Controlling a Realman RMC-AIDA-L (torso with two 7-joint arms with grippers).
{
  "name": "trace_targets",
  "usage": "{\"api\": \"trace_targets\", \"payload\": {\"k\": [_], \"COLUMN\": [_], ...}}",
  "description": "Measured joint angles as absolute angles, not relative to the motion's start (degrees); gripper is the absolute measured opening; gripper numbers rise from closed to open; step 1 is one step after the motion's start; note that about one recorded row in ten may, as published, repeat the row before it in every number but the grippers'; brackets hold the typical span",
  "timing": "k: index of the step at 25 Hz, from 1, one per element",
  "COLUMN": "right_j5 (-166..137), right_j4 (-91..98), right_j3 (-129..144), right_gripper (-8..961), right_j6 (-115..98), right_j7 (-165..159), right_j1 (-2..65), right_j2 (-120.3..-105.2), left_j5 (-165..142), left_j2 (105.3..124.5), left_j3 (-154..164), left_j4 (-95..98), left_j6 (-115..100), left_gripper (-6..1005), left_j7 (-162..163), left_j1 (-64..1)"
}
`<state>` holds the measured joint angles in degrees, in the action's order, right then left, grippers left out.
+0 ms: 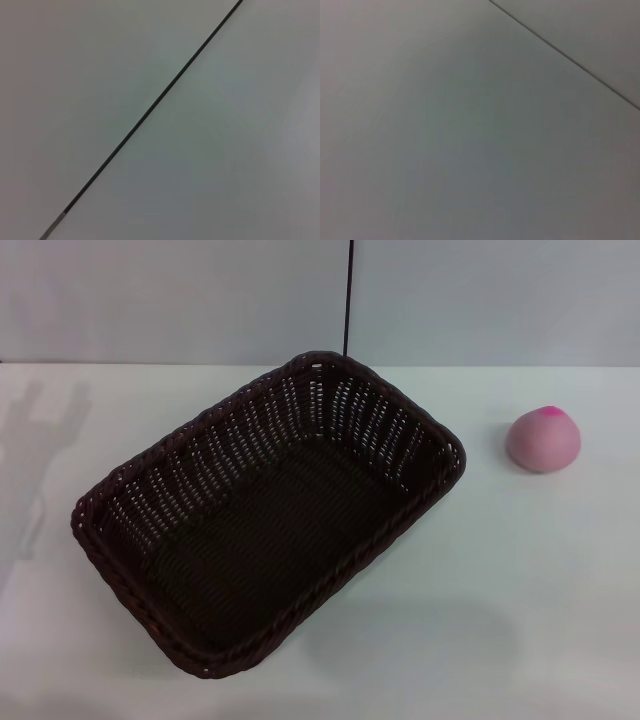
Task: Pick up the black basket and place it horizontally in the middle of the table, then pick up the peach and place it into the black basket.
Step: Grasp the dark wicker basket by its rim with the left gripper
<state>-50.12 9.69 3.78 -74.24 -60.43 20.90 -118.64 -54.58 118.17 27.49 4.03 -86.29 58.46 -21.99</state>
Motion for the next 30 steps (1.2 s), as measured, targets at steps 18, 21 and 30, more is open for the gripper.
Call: {"api": "trace_targets", "payload": {"k": [18, 21, 30], "right_j5": [-57.4, -57.7, -58.1], "right_j4": [13.4, 13.4, 12.9], "right_j3": [14.0, 15.0, 15.5], "right_gripper": [551, 551, 551], "right_j6": [-76.1, -76.0, -74.6], "right_j7": [-63.4, -63.4, -63.2], "right_j1": [17.8, 17.3, 16.5], "right_j2": [-118.58, -118.56, -118.48], "left_j5": [-66.1, -77.9, -107.5], "left_j2": [110.86, 107.63, 106.55], "left_j3": [52.2, 52.2, 50.5], "left_j4": [29.5, 36.2, 53.9], "left_j6": [-81.7, -81.6, -85.0], "left_gripper": [817, 816, 814], "left_j7": [83.9, 97.3, 122.1], "left_j1": [-21.5, -24.5, -33.1]}}
